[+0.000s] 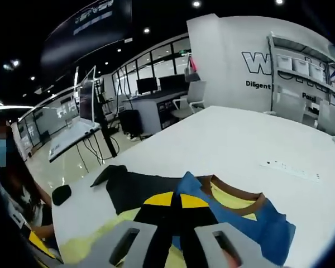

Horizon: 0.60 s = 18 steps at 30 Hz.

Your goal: Fold the garment on the visible template until the final outline fits inside the template.

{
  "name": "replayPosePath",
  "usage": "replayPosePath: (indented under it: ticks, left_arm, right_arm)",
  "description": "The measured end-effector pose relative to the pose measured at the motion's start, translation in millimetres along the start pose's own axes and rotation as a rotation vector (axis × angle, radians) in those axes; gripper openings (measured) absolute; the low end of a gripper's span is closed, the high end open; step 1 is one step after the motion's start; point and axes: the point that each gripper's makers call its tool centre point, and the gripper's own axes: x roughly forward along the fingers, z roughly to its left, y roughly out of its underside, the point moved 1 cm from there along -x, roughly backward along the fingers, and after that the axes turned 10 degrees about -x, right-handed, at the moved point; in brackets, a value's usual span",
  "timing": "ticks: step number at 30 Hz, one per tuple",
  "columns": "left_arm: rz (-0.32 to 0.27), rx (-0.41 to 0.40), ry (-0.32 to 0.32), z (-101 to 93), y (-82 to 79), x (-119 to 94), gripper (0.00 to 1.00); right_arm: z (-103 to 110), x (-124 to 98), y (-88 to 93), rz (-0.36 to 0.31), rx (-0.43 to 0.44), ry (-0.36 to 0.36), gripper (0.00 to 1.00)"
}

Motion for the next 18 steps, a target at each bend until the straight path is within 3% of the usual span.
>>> replayPosePath:
  ticks: [13, 18]
  left_arm:
    - [0.012, 0.013, -0.009, 2.0, 1.5, -1, 0.12]
    - [0.008, 0.009, -0.017, 4.4, 1.3, -2, 0.12]
  right_arm:
    - [20, 26, 12.2, 0.067, -0.075, -0.088, 0.0]
    - [26, 35, 19.5, 0.095, -0.062, -0.113, 0.0]
